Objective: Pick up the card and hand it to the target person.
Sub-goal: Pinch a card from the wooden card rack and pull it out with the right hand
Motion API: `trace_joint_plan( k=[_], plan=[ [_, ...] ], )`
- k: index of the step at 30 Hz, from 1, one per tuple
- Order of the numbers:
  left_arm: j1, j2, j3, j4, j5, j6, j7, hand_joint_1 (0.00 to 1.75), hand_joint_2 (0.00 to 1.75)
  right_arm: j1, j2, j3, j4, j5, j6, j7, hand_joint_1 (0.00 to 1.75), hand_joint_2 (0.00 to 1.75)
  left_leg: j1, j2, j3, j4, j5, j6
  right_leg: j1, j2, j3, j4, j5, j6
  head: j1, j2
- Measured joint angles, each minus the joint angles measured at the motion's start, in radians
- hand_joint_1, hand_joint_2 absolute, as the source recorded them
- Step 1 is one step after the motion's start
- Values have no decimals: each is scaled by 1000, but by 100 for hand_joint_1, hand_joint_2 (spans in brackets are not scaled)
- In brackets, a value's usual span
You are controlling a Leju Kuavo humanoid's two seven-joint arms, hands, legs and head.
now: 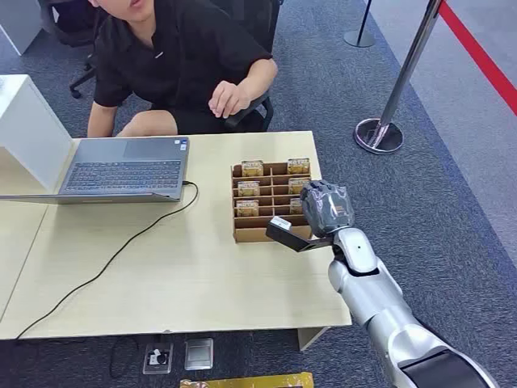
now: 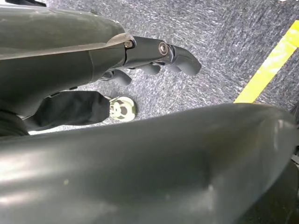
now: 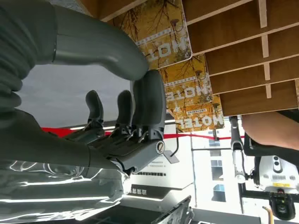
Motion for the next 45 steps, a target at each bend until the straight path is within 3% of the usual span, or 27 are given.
trace_joint_plan(
  k=[10, 25, 40, 45],
  plan=[
    [-1, 0, 0, 0, 0, 0, 0, 0, 0, 11, 3, -4, -3, 0, 2, -3, 78, 175, 0, 0, 0, 0, 0, 0, 0, 0, 0, 0, 0, 0, 0, 0],
    [-3, 0, 0, 1, -3, 1, 1, 0, 0, 13, 7, -15, -5, 6, 5, -10, 83, 175, 0, 0, 0, 0, 0, 0, 0, 0, 0, 0, 0, 0, 0, 0],
    [-2, -1, 1, 2, -3, 4, 1, 0, 0, -7, 21, -12, 30, 39, 21, -15, 55, 175, 0, 0, 0, 0, 0, 0, 0, 0, 0, 0, 0, 0, 0, 0],
    [-1, -1, 3, 2, -3, 8, 1, 0, 0, -24, 28, -11, 56, 40, 16, -12, 58, 175, 0, 0, 1, 0, 0, 0, 0, 0, 1, 0, 0, 0, 0, 0]
  ],
)
